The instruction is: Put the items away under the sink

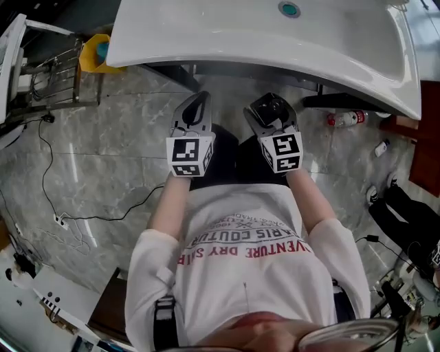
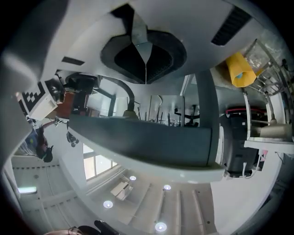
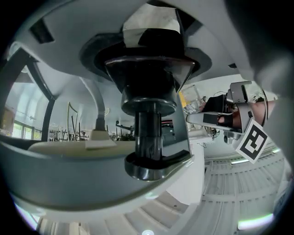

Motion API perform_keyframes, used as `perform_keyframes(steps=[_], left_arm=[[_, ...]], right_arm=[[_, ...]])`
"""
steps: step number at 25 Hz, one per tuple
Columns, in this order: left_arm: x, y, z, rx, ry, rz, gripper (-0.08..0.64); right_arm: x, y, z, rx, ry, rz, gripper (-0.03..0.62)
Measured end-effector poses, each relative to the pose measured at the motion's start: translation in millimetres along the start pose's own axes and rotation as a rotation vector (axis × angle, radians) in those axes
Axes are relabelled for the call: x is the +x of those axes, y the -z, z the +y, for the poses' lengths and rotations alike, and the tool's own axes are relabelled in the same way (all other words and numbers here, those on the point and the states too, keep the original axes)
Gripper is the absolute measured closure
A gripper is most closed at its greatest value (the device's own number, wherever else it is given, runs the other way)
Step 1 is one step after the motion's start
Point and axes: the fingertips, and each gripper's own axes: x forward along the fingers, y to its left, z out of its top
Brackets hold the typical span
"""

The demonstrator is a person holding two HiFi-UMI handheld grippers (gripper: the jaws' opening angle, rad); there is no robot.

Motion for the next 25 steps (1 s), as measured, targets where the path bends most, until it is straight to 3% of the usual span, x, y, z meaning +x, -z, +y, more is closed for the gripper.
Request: perform_keyframes(steps=[5,9,18,25], left_arm=[[33.2,48.6,22.0,-0.056,-0.006,-0.064,0.532],[45.1,69.7,26.4,-0.038,-0.004,-0.108,0.532],[49.8,77.8,33.0,0.002,-0.006,-0.126,0.532],[50.8,70.2,31.1,0.002,0.023,-0.145,0.532]], right_arm=[[50.9,57.3,-16.9,0.005,0.030,-0.010,0.222],[75.3,73.6,-31.0,0.004,0.062,-0.038,0.221],[104.2,32.0,-62.1,-0.013,0.156,-0.112,0.222],[138.1,16.0,-88.4,0.006,0.221,-0.081,0.221]])
